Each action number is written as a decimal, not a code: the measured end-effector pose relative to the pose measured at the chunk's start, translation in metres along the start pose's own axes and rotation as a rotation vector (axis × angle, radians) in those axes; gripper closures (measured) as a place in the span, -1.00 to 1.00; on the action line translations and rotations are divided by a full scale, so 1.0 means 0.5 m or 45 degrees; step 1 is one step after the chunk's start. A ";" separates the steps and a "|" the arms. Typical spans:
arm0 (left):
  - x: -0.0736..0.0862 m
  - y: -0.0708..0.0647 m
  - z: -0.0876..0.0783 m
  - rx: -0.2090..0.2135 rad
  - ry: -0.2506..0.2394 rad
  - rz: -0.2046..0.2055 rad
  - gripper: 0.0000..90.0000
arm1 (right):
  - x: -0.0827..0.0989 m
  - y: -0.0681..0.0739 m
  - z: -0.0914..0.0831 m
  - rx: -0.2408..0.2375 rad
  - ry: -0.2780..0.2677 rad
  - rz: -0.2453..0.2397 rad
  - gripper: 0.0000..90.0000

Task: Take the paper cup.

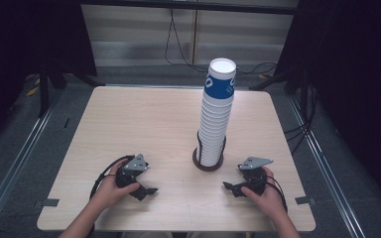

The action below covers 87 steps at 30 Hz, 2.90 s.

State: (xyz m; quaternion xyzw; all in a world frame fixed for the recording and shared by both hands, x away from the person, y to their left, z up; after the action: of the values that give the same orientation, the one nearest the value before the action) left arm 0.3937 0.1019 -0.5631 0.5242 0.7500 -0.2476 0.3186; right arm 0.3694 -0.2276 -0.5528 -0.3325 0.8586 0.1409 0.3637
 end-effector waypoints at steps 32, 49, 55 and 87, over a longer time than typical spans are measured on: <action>-0.033 0.011 -0.028 -0.012 0.032 -0.162 -0.64 | -0.059 0.001 -0.058 -0.082 0.019 -0.016 -0.66; -0.161 0.009 -0.053 0.020 -0.061 -0.183 -0.64 | -0.201 -0.019 -0.159 -0.125 -0.055 -0.022 -0.67; -0.193 0.013 -0.059 0.019 -0.056 -0.162 -0.64 | -0.249 -0.022 -0.185 -0.136 -0.095 -0.033 -0.68; -0.336 0.024 -0.080 0.014 -0.077 -0.062 -0.64 | -0.442 -0.026 -0.244 -0.133 -0.281 -0.020 -0.71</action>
State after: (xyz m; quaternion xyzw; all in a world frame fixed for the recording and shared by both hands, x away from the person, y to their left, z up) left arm 0.4378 0.0284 -0.4125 0.4999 0.7511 -0.2751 0.3321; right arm 0.4273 -0.1927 -0.3092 -0.3404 0.8022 0.2183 0.4392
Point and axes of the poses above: each handheld gripper's, and its own axes: z roughly forward along the jaws, x roughly out of its underside, y roughly to its left, the point moved 7 cm from there along z, roughly forward along the jaws, and after that the axes turned 1 degree about -y, right-handed, at the moved point
